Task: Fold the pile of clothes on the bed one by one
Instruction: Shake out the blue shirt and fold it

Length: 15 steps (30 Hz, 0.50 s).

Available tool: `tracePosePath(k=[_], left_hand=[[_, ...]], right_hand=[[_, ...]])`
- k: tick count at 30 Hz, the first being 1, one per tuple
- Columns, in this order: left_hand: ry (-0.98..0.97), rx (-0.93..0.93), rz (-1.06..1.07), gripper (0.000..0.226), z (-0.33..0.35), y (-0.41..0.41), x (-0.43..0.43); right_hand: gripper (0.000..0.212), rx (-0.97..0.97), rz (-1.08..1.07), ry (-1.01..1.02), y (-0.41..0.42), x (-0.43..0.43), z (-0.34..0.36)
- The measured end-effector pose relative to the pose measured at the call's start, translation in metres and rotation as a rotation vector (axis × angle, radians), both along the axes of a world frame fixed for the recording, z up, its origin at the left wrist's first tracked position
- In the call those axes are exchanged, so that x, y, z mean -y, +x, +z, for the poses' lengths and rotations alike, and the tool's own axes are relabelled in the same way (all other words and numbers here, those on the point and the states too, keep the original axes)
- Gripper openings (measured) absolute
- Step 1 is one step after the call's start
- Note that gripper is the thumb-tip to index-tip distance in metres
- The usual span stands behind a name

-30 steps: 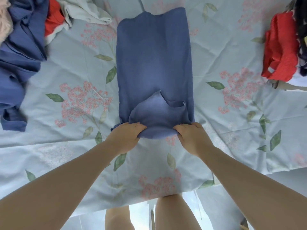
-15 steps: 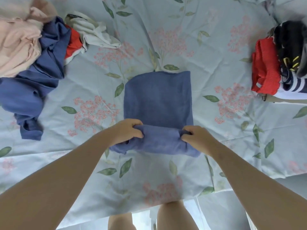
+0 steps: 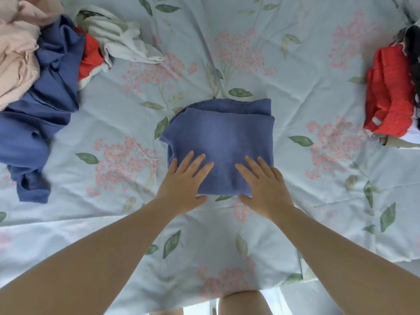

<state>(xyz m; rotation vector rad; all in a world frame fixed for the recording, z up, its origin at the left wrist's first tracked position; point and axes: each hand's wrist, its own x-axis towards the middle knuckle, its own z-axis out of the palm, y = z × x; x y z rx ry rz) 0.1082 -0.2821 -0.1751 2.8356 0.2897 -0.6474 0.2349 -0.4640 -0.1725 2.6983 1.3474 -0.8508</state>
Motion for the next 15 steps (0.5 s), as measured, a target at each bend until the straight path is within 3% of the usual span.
tracePosePath(k=[2, 4, 7, 10, 12, 15], left_hand=[[0.071, -0.177, -0.064, 0.101, -0.012, -0.011, 0.002], [0.095, -0.158, -0.045, 0.106, -0.017, -0.018, -0.003], [0.15, 0.007, -0.09, 0.074, -0.027, -0.021, -0.01], [0.088, 0.25, -0.081, 0.032, -0.03, -0.015, -0.017], [0.002, 0.319, -0.069, 0.028, -0.028, -0.013, -0.023], [-0.127, 0.171, -0.052, 0.026, -0.008, -0.012, -0.024]], right_hand=[[0.083, -0.028, 0.063, -0.147, 0.0, 0.007, -0.012], [0.083, -0.012, 0.08, -0.169, 0.003, 0.008, -0.014], [0.063, 0.105, 0.09, -0.003, 0.009, 0.013, -0.031], [0.033, 0.137, 0.057, 0.191, 0.015, 0.009, -0.029], [0.023, 0.129, 0.04, 0.243, 0.017, 0.01, -0.024], [0.022, 0.006, 0.0, 0.19, 0.014, 0.013, -0.013]])
